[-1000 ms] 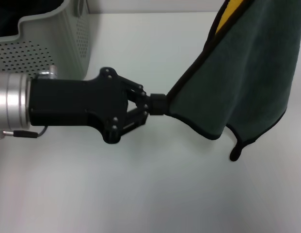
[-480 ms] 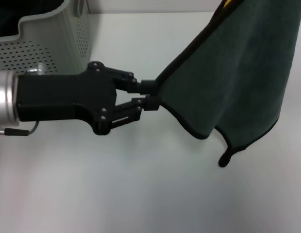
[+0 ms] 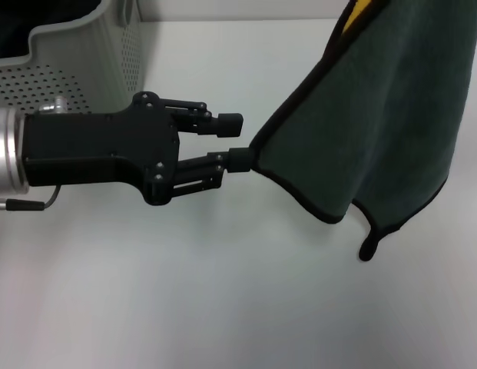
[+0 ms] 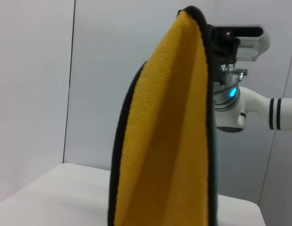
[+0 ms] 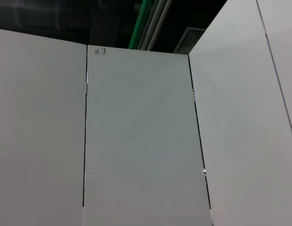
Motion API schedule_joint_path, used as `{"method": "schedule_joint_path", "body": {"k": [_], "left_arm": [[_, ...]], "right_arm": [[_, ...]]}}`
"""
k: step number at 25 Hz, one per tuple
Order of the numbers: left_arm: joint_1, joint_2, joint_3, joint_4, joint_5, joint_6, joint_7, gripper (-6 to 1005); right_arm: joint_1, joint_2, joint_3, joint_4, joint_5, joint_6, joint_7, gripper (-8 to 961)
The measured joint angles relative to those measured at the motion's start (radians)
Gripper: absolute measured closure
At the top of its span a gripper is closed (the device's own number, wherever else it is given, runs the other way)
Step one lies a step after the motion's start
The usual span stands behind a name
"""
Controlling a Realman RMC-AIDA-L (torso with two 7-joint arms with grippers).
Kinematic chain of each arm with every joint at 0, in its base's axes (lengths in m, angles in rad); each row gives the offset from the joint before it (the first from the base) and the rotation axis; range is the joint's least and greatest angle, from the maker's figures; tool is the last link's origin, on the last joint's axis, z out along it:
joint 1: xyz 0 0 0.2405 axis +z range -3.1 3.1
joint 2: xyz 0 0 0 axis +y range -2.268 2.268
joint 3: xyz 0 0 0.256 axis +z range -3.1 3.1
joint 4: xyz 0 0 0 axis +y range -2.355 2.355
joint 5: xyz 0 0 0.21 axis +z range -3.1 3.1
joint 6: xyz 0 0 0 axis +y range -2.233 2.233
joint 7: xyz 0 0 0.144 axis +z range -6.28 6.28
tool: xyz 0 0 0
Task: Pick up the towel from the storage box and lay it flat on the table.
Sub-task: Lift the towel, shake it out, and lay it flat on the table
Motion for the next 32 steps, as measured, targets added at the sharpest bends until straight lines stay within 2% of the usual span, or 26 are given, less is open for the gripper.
{"method": "schedule_joint_path", "body": {"k": [9, 23, 32], "left_arm": [[-0.042, 0.001, 0.001, -0.053, 0.005, 0.004, 0.009, 597], [-0.047, 0.0, 0.019, -0.063, 0.006, 0.006, 0.014, 602], [-0.05, 0.0, 0.021, -0.071, 0.014, 0.006, 0.014, 656]], "right_arm": [[0.005, 0.002, 0.0, 0.005, -0.002, -0.011, 0.002, 896], [0.007, 0.013, 0.0, 0.006, -0.008, -0.01, 0.002, 887], [0.006, 0.014, 0.0, 0.006, -0.006, -0.011, 0.002, 881]]}}
